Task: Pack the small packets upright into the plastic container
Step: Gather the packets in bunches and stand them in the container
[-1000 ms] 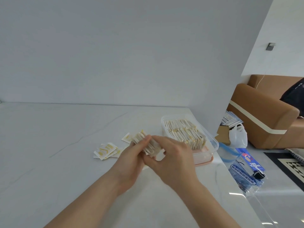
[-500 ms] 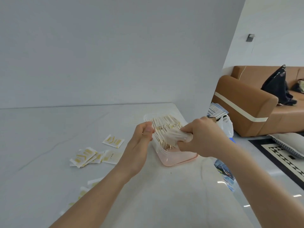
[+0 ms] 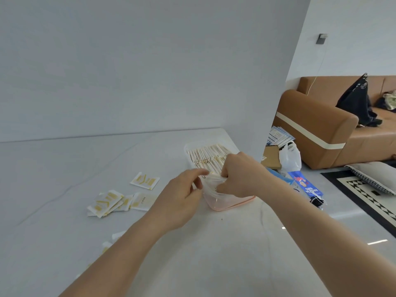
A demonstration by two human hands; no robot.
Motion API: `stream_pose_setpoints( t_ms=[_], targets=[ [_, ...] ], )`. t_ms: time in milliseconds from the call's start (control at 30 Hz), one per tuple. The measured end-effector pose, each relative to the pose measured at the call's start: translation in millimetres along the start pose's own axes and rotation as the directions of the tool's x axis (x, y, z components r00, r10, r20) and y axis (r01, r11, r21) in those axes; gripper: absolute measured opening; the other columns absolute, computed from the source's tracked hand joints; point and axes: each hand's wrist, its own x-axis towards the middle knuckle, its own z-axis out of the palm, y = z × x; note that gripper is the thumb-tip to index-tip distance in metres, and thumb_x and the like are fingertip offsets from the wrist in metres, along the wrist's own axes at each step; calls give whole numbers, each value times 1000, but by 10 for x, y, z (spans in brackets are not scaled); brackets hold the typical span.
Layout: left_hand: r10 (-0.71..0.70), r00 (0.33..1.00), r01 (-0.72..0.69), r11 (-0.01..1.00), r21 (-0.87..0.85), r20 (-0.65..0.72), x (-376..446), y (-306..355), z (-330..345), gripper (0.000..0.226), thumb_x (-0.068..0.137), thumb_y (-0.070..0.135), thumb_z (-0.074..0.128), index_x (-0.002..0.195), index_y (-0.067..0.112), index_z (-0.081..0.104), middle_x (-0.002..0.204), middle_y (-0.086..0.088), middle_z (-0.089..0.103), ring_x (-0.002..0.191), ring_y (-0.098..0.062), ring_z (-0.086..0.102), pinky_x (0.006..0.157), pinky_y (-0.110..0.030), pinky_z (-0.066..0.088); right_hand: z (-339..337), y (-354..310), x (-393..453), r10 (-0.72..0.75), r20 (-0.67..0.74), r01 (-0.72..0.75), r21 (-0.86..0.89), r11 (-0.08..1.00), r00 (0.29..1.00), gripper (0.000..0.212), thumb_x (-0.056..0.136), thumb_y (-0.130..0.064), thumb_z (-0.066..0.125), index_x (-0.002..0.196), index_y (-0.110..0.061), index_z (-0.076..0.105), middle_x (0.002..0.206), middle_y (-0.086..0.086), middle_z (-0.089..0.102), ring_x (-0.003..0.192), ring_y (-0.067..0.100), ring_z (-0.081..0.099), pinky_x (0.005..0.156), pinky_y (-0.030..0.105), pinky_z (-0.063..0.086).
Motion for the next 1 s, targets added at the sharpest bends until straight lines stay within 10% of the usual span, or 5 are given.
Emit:
stream_pose_setpoints(
  t_ms=[367, 800, 1000],
  targets=[
    [28, 1000, -29, 975, 219, 5, -6, -27, 0, 48, 95, 14, 49, 137, 34, 62, 109, 18, 69, 100, -5, 63, 88, -24, 49, -135, 158, 107, -3, 337, -48, 144, 988, 942, 59, 92, -65, 58, 59, -19, 42, 55, -6, 36, 54, 17, 34, 61, 32, 30],
    [75, 997, -63, 959, 278, -34, -2, -68, 49, 33, 95, 56, 61, 124, 40, 59, 109, 21, 68, 94, -10, 61, 89, -36, 50, -108, 354, 234, -51, 395, -64, 273, 960, 917, 33, 77, -60, 80, 92, -30, 81, 82, -18, 72, 82, 5, 62, 87, 27, 50],
    [71, 995, -48, 960, 275, -74, 5, -63, 93, 33, 95, 57, 61, 122, 37, 61, 109, 19, 70, 98, -11, 59, 79, -28, 40, -78, 295, 302, -41, 394, -50, 218, 975, 918, 35, 78, -56, 81, 77, -22, 73, 60, -18, 60, 63, 6, 50, 68, 24, 43]
  ],
)
